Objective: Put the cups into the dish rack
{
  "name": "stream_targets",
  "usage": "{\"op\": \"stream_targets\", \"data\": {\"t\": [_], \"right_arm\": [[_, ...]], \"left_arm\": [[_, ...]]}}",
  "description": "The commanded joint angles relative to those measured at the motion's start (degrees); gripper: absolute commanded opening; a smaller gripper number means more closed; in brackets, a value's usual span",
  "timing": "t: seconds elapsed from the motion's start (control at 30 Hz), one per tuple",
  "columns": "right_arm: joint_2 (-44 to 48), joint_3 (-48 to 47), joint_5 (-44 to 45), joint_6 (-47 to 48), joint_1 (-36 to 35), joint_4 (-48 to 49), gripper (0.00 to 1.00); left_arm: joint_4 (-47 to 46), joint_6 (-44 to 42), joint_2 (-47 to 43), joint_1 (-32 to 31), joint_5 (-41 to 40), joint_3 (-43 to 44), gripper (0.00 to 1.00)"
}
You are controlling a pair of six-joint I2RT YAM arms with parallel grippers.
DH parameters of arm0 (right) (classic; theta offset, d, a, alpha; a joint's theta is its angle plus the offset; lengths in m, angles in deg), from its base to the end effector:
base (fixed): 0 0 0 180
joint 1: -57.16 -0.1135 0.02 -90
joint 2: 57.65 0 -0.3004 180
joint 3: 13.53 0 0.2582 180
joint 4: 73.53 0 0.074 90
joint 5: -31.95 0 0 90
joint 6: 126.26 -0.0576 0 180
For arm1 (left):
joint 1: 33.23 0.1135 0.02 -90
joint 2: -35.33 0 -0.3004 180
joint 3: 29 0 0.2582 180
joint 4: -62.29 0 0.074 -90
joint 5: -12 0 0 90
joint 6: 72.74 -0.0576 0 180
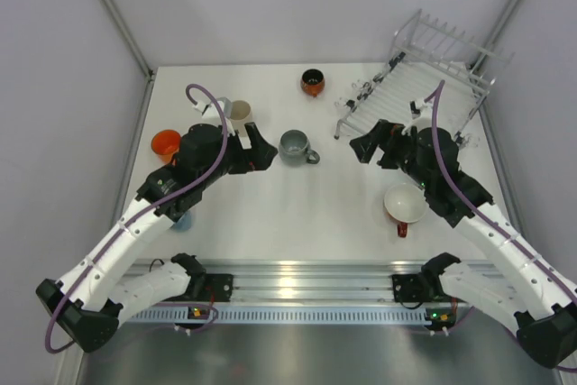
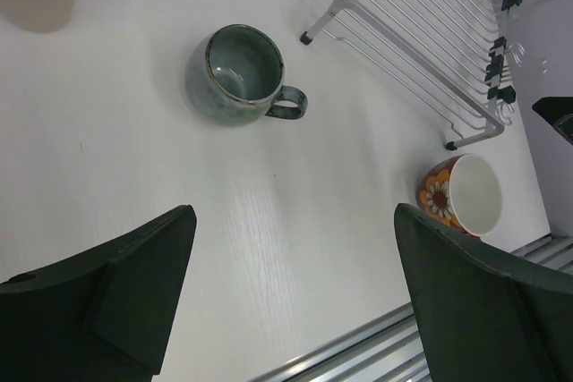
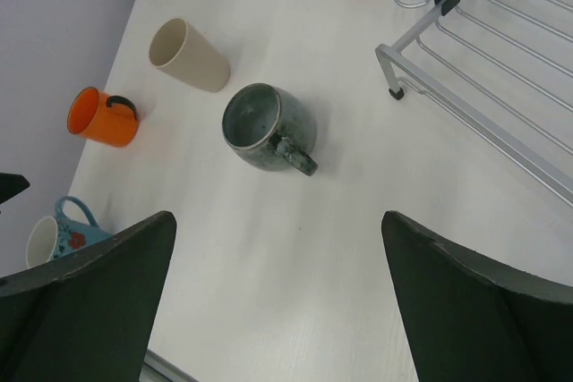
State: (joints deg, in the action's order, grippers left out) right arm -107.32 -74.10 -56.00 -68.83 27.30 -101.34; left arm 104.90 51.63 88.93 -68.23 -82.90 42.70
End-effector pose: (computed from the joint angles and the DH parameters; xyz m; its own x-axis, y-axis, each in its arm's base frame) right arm 0.1788 0.1003 0.3531 -0.4645 0.3537 -0.8119 -0.2585 0.8227 0.5063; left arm 0.1721 -0.1145 0.3810 -0.5672 -0.2895 -0.7710 0.2273 0.8448 -0.4844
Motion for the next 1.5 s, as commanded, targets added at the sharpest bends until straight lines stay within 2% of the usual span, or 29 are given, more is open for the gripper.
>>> {"op": "stream_targets", "data": {"t": [0.0,0.5,0.7,0.83,0.93,1.0,1.07,1.3,1.47], "right_arm": [[0.98,-1.12,1.65,0.41,-0.54,1.98,0.99],[0.80,-1.73,2.61,0.32,-0.63,1.19,1.00],[0.98,-1.82,3.93,0.23,-0.54,0.31,0.99],[1.15,-1.91,3.67,-0.03,-0.63,-0.13,0.99],[1.42,-1.65,3.76,-0.38,-0.54,-0.22,0.99],[1.51,-1.29,4.02,-0.91,-0.63,-0.65,0.99],[1.68,-1.38,4.98,-1.08,-0.54,-1.18,0.99],[2.38,-1.29,6.39,-0.91,-0.54,-2.41,0.99],[3.35,-0.24,5.95,-0.91,-0.54,-1.01,0.99]], "left_arm": [[-0.60,-0.71,-1.05,0.11,-0.36,0.01,0.98],[1.06,-1.23,0.09,0.11,-3.96,1.33,0.97],[2.82,0.08,1.67,0.20,-10.02,3.52,0.96],[9.47,2.19,6.41,0.64,-16.09,6.86,0.90],[13.10,2.98,8.70,3.09,-16.72,9.85,0.88],[13.55,2.72,8.36,6.08,-12.26,9.94,0.85],[13.46,3.94,6.79,8.98,-11.70,9.07,0.82],[14.33,8.95,1.42,14.43,-17.24,6.34,0.81],[23.64,14.66,2.99,19.09,-25.48,6.69,0.78]]}}
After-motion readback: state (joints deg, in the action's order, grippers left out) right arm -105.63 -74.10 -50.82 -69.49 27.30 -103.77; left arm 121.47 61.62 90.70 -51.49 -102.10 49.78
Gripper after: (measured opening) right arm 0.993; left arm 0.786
